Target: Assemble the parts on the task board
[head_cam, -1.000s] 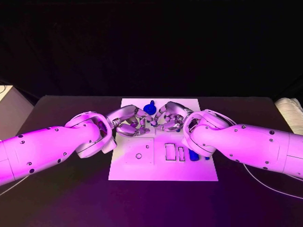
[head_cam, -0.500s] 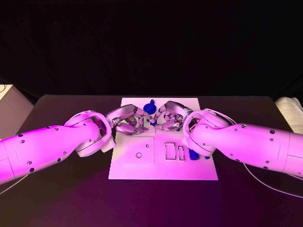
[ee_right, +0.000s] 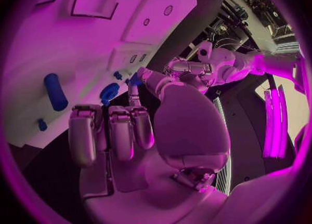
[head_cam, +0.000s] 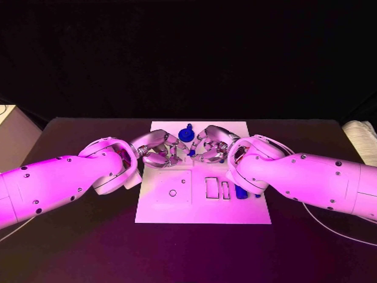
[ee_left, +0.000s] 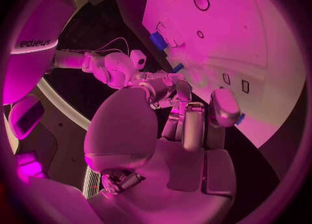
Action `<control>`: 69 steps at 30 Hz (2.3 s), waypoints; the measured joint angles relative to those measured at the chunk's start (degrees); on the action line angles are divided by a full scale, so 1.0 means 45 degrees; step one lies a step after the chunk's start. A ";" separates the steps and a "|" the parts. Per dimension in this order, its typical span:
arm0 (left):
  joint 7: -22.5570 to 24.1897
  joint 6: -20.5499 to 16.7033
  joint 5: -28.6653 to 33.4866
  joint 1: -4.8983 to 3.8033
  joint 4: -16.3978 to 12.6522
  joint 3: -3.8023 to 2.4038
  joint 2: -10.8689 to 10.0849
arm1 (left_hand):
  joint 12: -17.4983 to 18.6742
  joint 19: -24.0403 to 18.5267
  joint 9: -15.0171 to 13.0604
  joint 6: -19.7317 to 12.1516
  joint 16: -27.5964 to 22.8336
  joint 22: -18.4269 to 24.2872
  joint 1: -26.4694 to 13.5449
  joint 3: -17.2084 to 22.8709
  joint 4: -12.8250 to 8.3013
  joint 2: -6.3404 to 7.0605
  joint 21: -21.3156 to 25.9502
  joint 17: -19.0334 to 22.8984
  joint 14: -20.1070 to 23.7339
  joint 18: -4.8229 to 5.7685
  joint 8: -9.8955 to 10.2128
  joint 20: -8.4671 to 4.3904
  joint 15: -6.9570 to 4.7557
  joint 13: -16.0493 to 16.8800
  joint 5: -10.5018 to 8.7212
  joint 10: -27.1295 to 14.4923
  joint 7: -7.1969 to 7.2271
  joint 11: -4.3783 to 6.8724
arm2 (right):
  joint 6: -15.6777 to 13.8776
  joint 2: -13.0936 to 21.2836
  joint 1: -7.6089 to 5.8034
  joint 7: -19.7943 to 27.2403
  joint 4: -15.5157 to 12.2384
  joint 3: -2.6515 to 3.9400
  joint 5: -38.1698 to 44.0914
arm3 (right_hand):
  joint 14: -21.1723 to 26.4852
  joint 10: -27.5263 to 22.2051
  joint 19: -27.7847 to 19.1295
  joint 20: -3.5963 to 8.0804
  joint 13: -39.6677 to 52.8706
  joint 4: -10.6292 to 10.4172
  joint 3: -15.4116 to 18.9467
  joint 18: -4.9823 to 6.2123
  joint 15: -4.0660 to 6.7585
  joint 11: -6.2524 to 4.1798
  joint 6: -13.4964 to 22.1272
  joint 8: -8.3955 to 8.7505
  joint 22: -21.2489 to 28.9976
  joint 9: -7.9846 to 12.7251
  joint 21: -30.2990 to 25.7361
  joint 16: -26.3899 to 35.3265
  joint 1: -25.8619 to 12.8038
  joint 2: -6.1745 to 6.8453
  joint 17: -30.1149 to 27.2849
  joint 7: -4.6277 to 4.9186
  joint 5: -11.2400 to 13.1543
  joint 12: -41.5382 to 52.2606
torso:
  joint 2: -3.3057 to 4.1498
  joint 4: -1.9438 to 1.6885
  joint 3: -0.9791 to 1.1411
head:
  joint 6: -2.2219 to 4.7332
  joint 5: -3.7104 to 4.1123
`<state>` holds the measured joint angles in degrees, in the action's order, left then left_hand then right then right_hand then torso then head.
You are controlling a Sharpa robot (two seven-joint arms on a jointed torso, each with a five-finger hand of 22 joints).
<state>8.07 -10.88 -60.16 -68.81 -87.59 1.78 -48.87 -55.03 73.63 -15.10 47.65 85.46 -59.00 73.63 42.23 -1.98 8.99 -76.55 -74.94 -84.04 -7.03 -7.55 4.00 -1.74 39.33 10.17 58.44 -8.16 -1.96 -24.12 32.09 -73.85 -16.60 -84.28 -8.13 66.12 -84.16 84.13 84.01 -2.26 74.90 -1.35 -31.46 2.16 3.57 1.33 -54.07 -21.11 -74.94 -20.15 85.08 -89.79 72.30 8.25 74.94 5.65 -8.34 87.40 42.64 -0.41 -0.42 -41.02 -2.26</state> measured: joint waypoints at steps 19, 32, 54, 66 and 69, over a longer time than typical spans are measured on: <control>-0.0097 0.0017 0.0084 -0.0004 0.0117 -0.0007 0.0040 | -0.0048 0.0043 0.0003 0.0001 0.0051 -0.0118 -0.0020 0.0031 -0.0032 0.0020 -0.0045 0.0001 0.0001 -0.0002 0.0001 0.0043 0.0001 0.0011 0.0000 -0.0043 0.0000 -0.0044 | -0.0055 0.0050 0.0007 0.0008 -0.0217 -0.0010 0.0171 | 0.0000 0.0000 0.0000 0.0000 0.0000 0.0002 0.0002 0.0000 -0.0001 0.0000 0.0022 -0.0073 0.0003 0.0000 0.0000 0.0000 -0.0010 0.0013 -0.0003 -0.0023 0.0012 0.0000 | 0.0006 0.0001 -0.0001 | -0.0049 -0.0002; -0.0224 0.0122 0.0109 -0.0010 0.0176 -0.0014 0.0060 | -0.0048 0.0044 -0.0006 0.0204 0.0050 -0.0151 -0.0020 0.0067 0.0004 0.0020 -0.0093 0.0002 0.0002 -0.0004 -0.0049 0.0044 0.0094 0.0026 0.0000 -0.0090 -0.0069 -0.0092 | -0.0300 0.0038 0.0013 0.0044 -0.0269 -0.0016 0.0607 | -0.0001 0.0000 0.0000 0.0000 0.0000 0.0019 0.0019 -0.0001 -0.0001 0.0000 0.0065 -0.0095 0.0005 0.0000 0.0000 0.0000 0.0047 -0.0042 -0.0005 -0.0035 -0.0050 0.0000 | -0.0001 -0.0005 -0.0001 | -0.0062 -0.0017; -0.0335 0.0212 0.0119 0.0006 0.0218 -0.0006 0.0092 | -0.0098 0.0092 -0.0030 0.0206 0.0123 -0.0246 -0.0019 0.0066 0.0004 0.0020 -0.0147 0.0003 0.0002 0.0199 -0.0089 0.0092 0.0094 0.0022 0.0000 -0.0039 -0.0071 -0.0141 | -0.0530 0.0030 0.0007 0.0220 -0.0404 -0.0009 0.1153 | 0.0000 0.0000 0.0000 0.0000 0.0000 0.0022 0.0022 -0.0001 -0.0001 0.0000 0.0075 -0.0095 -0.0003 0.0000 0.0000 0.0000 0.0063 -0.0054 -0.0007 0.0006 -0.0050 0.0000 | 0.0001 0.0001 -0.0009 | -0.0094 -0.0042; -0.0372 0.0221 0.0147 0.0016 0.0230 -0.0002 0.0118 | -0.0098 0.0091 -0.0031 0.0205 0.0123 -0.0245 -0.0019 0.0066 0.0004 0.0021 -0.0146 0.0003 0.0002 0.0198 -0.0089 0.0091 0.0094 0.0022 0.0000 -0.0039 -0.0071 -0.0141 | -0.0623 0.0011 0.0003 0.0285 -0.0481 -0.0005 0.1221 | -0.0001 0.0000 0.0000 0.0000 0.0000 -0.0002 -0.0003 0.0000 -0.0001 0.0000 0.0076 -0.0096 -0.0001 0.0000 0.0000 0.0000 0.0083 -0.0028 -0.0008 0.0002 -0.0045 0.0000 | 0.0002 0.0005 -0.0012 | -0.0125 -0.0049; -0.0378 0.0224 0.0158 0.0017 0.0236 -0.0001 0.0119 | -0.0098 0.0090 -0.0031 0.0205 0.0123 -0.0244 -0.0019 0.0066 0.0004 0.0020 -0.0146 0.0003 0.0002 0.0198 -0.0088 0.0091 0.0094 0.0022 0.0000 -0.0039 -0.0070 -0.0140 | -0.0634 0.0011 0.0003 0.0294 -0.0476 -0.0004 0.1244 | -0.0001 0.0000 0.0000 0.0000 0.0000 -0.0002 -0.0003 0.0000 -0.0001 0.0000 0.0077 -0.0096 -0.0001 0.0000 0.0000 0.0000 0.0068 -0.0042 -0.0008 0.0001 -0.0064 0.0000 | 0.0002 0.0004 -0.0011 | -0.0127 -0.0049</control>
<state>6.37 -9.87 -59.45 -68.73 -86.52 1.78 -48.34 -55.47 74.03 -15.24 48.57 86.02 -60.10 73.54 42.53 -1.96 9.09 -77.21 -74.92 -84.04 -6.14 -7.95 4.41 -1.32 39.43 10.17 58.27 -8.48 -2.59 -26.97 32.13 -73.83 -15.27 -86.43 -8.15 71.72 -84.16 84.13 84.00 -2.27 74.90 -1.36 -31.47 2.16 3.56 1.33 -53.73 -21.54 -74.94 -20.14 85.08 -89.79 72.61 8.07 74.91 5.65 -8.63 87.40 42.65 -0.39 -0.47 -41.59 -2.48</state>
